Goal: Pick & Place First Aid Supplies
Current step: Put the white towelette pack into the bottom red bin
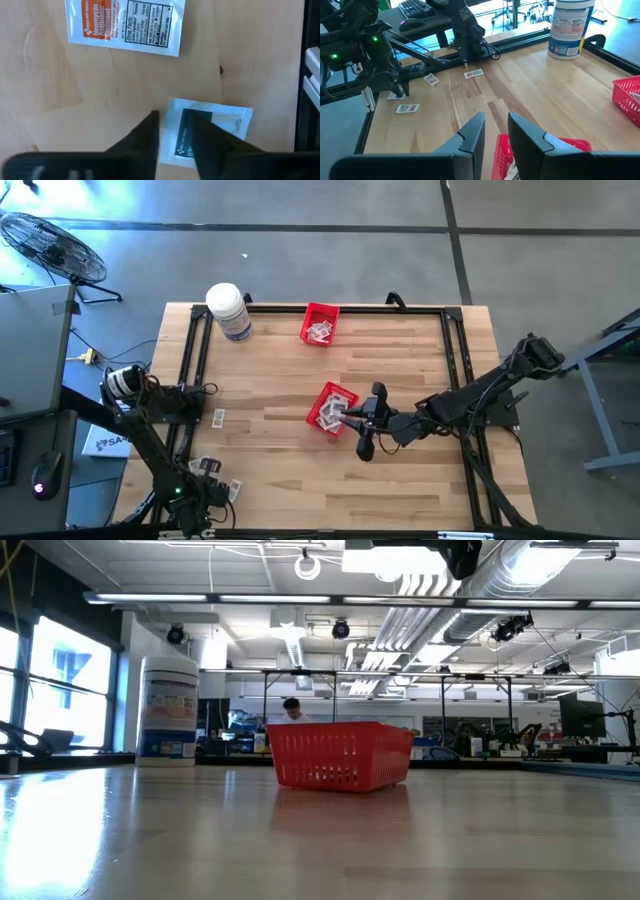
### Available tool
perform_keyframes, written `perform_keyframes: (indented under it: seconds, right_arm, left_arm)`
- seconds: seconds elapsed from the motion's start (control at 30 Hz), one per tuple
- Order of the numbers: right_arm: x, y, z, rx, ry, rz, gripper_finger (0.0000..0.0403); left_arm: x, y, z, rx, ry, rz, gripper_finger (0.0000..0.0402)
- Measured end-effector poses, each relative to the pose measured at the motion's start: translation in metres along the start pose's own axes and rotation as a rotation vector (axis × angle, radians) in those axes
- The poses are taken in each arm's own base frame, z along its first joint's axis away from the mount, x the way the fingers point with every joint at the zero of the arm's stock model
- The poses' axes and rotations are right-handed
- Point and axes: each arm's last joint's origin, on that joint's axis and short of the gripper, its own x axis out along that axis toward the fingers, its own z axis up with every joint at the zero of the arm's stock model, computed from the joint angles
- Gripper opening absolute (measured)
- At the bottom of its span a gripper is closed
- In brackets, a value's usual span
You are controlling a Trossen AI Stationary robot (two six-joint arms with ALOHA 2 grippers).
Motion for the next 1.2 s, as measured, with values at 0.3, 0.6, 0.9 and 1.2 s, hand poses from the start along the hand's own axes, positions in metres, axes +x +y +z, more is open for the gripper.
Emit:
perform_keyframes:
  seconds: [0.3, 0.6, 0.9, 1.2]
  right_arm:
    - [0.000, 0.000, 0.000, 0.003, 0.002, 0.006, 0.0078]
    - [0.000, 0.000, 0.000, 0.003, 0.000, 0.000, 0.0078]
    - [0.000, 0.000, 0.000, 0.004, -0.003, -0.006, 0.0078]
    - [0.000, 0.000, 0.001, 0.008, -0.009, -0.004, 0.0078]
  left_arm:
    - [0.006, 0.006, -0.003, 0.006, -0.021, 0.052, 0.0005]
    - [-0.005, 0.003, 0.004, 0.027, -0.110, 0.146, 0.0001]
    - [-0.042, 0.000, 0.024, 0.006, -0.199, 0.299, 0.0000]
    - [-0.087, 0.058, 0.068, -0.063, -0.319, 0.568, 0.0000]
